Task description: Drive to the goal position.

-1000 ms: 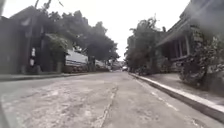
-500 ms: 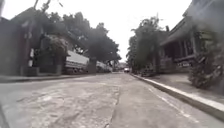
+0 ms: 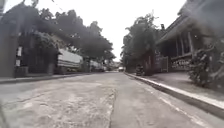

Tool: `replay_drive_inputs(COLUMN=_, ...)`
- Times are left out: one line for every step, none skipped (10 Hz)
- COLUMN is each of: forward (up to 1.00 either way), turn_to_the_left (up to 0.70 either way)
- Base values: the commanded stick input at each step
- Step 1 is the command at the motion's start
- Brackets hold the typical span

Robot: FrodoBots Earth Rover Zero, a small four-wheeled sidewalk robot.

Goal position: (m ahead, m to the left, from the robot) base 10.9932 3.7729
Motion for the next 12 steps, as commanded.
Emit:
replay_drive_inputs(forward=0.7, turn_to_the_left=-0.35)
replay_drive_inputs(forward=0.7, turn_to_the_left=-0.35)
replay_drive_inputs(forward=0.7, turn_to_the_left=-0.35)
replay_drive_inputs(forward=0.7, turn_to_the_left=-0.35)
replay_drive_inputs(forward=0.7, turn_to_the_left=-0.35)
replay_drive_inputs(forward=0.7, turn_to_the_left=-0.35)
replay_drive_inputs(forward=0.7, turn_to_the_left=-0.35)
replay_drive_inputs(forward=0.7, turn_to_the_left=-0.35)
replay_drive_inputs(forward=0.7, turn_to_the_left=-0.35)
replay_drive_inputs(forward=0.7, turn_to_the_left=-0.35)
replay_drive_inputs(forward=0.7, turn_to_the_left=-0.35)
replay_drive_inputs(forward=0.7, turn_to_the_left=-0.35)
